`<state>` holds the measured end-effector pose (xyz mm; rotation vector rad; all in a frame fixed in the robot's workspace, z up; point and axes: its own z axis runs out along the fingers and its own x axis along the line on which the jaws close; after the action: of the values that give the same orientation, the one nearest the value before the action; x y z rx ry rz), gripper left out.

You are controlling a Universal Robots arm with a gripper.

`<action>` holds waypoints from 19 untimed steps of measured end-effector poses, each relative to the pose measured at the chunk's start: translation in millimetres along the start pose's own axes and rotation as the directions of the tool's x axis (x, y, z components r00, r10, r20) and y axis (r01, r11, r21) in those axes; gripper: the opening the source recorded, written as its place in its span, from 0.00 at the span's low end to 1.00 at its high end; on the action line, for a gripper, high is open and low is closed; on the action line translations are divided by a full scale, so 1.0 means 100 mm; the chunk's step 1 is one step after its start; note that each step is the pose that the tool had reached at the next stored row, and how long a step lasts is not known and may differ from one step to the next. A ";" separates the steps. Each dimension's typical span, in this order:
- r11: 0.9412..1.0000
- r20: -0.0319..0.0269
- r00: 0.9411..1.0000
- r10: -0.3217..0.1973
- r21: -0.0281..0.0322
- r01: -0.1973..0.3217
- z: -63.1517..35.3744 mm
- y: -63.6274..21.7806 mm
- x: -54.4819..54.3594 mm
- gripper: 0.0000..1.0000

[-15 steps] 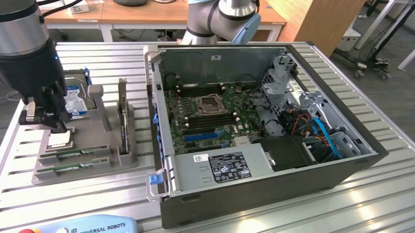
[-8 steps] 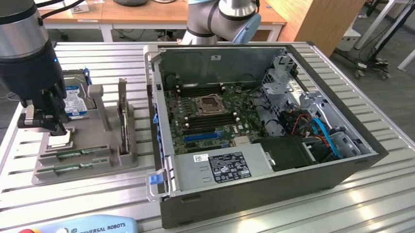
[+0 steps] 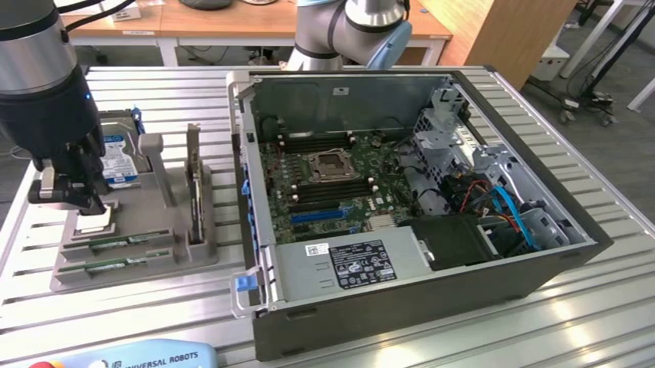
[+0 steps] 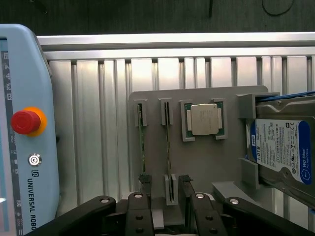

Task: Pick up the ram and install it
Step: 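Pick up the ram and move it above insertion slot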

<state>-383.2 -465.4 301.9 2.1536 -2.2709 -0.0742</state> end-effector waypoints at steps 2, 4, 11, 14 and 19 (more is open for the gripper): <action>1.000 0.000 1.000 0.000 0.000 0.000 0.022 -0.001 0.00 0.36; 1.000 0.000 1.000 0.000 0.000 0.000 0.048 -0.002 0.00 0.36; 1.000 0.000 1.000 0.000 0.000 0.000 0.141 -0.006 0.00 0.36; 1.000 0.000 1.000 0.000 0.000 0.000 0.154 -0.006 0.00 0.36; 1.000 0.000 1.000 0.000 0.000 0.000 0.157 -0.008 0.02 0.36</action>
<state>-383.2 -466.9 286.2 2.1538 -2.2709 -0.0742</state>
